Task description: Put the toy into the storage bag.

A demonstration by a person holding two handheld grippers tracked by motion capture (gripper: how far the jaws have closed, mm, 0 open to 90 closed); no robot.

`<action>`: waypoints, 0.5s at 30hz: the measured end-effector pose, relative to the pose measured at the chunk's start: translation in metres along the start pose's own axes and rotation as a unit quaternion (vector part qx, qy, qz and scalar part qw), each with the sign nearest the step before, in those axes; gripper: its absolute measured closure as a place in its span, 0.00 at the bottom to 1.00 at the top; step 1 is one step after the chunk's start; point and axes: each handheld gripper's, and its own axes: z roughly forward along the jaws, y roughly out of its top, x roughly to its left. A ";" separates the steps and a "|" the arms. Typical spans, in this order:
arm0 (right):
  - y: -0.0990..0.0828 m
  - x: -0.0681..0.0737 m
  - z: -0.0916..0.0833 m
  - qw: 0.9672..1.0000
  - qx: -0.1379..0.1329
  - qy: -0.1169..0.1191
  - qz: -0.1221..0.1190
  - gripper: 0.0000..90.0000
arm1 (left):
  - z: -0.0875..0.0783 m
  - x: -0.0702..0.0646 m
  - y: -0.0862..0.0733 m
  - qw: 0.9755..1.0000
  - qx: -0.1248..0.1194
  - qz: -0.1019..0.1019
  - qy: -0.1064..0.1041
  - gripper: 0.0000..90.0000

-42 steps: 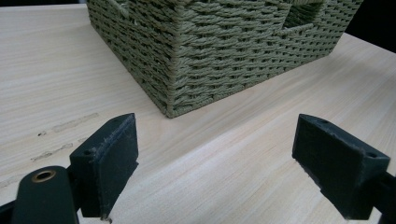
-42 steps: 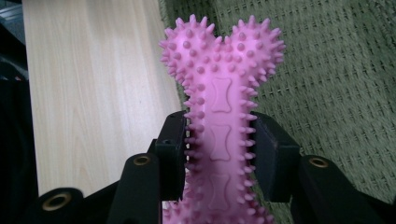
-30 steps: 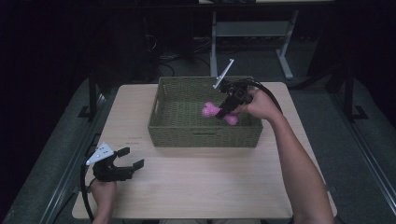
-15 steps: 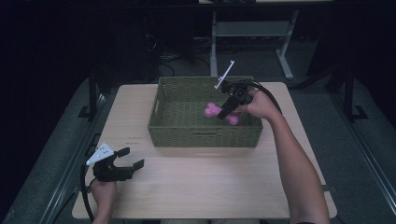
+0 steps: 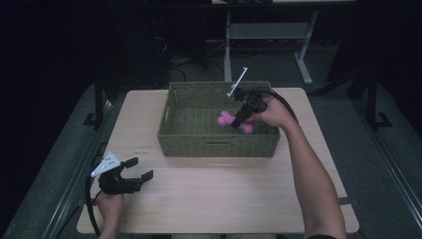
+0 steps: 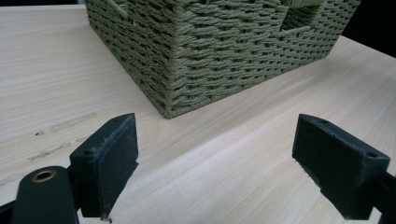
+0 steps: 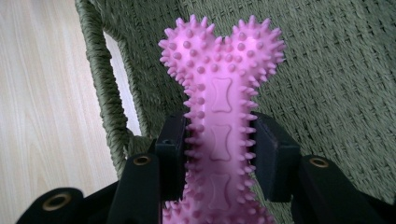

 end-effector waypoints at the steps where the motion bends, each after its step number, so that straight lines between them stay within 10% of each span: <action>1: 0.000 0.000 0.000 1.000 0.000 0.000 0.000 0.64 | 0.000 0.000 0.000 1.000 0.000 0.000 0.000 0.15; 15: 0.001 -0.003 0.015 1.000 0.012 0.007 -0.002 0.64 | 0.001 0.001 0.000 1.000 -0.001 -0.002 0.000 0.15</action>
